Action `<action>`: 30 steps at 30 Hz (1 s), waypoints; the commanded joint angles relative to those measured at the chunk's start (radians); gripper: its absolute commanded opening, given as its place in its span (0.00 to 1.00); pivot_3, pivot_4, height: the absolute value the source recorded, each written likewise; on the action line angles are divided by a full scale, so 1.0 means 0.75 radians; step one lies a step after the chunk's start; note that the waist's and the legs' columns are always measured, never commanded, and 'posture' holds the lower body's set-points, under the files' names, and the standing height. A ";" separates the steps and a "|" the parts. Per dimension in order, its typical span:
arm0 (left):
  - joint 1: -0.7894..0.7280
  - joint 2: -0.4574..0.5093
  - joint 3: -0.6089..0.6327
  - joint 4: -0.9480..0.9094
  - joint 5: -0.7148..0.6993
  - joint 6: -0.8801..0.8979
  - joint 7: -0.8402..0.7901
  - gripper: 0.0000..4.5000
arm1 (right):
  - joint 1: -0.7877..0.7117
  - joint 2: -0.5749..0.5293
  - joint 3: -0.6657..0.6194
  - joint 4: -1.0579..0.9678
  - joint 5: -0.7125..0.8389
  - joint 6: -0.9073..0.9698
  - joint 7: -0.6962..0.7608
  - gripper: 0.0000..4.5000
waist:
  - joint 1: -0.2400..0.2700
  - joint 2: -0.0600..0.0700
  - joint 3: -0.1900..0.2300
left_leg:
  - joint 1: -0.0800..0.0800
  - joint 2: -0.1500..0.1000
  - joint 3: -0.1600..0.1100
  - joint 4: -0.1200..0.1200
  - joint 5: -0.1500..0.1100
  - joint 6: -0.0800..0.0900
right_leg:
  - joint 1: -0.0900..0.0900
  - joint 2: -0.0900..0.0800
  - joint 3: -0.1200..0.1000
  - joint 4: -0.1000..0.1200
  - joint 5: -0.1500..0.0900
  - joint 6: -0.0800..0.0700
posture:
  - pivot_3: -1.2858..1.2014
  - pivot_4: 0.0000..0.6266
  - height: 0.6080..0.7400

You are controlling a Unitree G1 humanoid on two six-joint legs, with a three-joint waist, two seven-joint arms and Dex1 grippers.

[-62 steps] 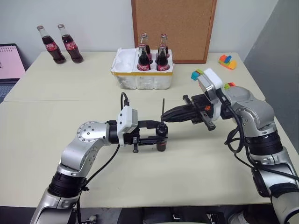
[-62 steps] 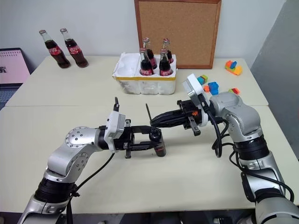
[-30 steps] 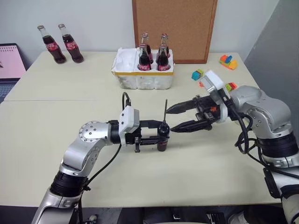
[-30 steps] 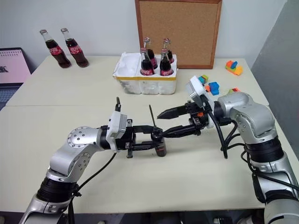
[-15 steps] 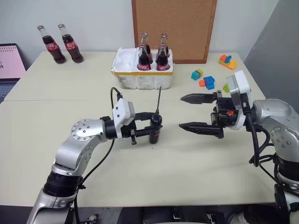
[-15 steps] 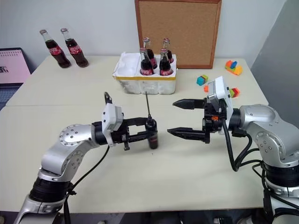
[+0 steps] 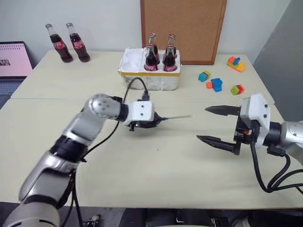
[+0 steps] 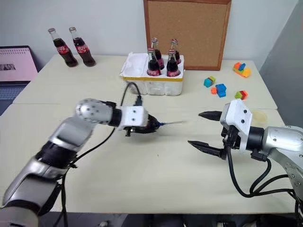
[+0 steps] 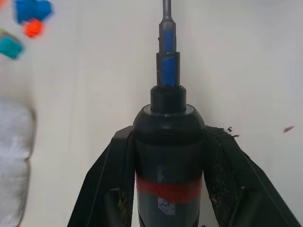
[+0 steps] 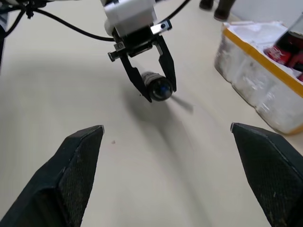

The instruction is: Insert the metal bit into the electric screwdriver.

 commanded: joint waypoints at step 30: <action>0.104 0.011 0.517 -0.164 -0.194 0.500 -0.048 0.99 | 0.051 -0.115 0.095 0.029 -0.085 -0.050 0.018 1.00 | -0.027 0.000 0.000 | -0.002 0.006 -0.003 0.000 0.000 0.000 | -0.005 0.006 -0.001 0.003 0.000 0.000 | 0.52 0.24 1.00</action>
